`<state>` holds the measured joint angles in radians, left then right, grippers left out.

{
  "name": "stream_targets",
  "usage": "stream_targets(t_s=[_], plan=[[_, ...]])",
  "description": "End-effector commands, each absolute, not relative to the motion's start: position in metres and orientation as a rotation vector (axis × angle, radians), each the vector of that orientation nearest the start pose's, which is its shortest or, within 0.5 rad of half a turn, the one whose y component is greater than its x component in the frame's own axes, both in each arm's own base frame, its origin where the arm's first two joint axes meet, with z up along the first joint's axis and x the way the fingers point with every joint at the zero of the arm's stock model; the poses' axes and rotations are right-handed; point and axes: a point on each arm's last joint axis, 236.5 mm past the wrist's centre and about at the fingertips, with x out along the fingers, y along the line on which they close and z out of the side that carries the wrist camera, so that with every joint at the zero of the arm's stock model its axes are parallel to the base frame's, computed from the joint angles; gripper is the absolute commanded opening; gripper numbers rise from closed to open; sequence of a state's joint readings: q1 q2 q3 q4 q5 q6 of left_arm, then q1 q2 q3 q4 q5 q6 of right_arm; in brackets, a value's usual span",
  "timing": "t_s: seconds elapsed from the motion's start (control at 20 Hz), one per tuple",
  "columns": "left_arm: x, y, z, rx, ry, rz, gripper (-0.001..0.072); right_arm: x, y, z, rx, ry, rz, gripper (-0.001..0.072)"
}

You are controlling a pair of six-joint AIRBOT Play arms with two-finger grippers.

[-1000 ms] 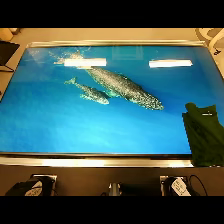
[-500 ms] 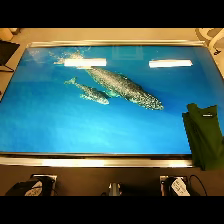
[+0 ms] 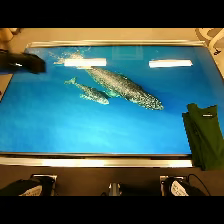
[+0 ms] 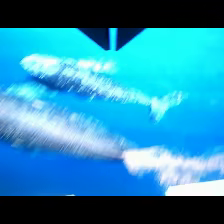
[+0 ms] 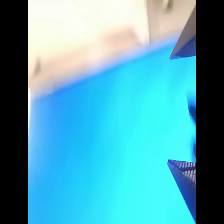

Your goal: Fold the shirts.

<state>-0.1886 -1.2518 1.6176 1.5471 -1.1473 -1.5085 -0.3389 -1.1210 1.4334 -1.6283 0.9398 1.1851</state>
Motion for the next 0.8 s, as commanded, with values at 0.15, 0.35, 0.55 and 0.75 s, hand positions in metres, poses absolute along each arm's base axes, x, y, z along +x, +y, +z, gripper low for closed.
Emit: stream_targets(t_s=[0.15,0.35,0.55,0.75], plan=[[0.394,-0.082,0.065,0.241,1.339,-0.027,0.0698,0.402,-0.017,0.075,-0.305,1.259,0.203,0.0700],[0.402,-0.076,0.063,0.068,1.272,0.084,0.0692,0.396,-0.008,0.067,-0.277,1.300,0.240,0.0697],[0.402,-0.077,0.062,0.068,1.272,0.083,0.0691,0.398,-0.012,0.068,-0.296,1.293,0.233,0.0690],[0.402,-0.077,0.063,0.068,1.271,0.083,0.0691,0.398,-0.012,0.068,-0.296,1.292,0.233,0.0689]])
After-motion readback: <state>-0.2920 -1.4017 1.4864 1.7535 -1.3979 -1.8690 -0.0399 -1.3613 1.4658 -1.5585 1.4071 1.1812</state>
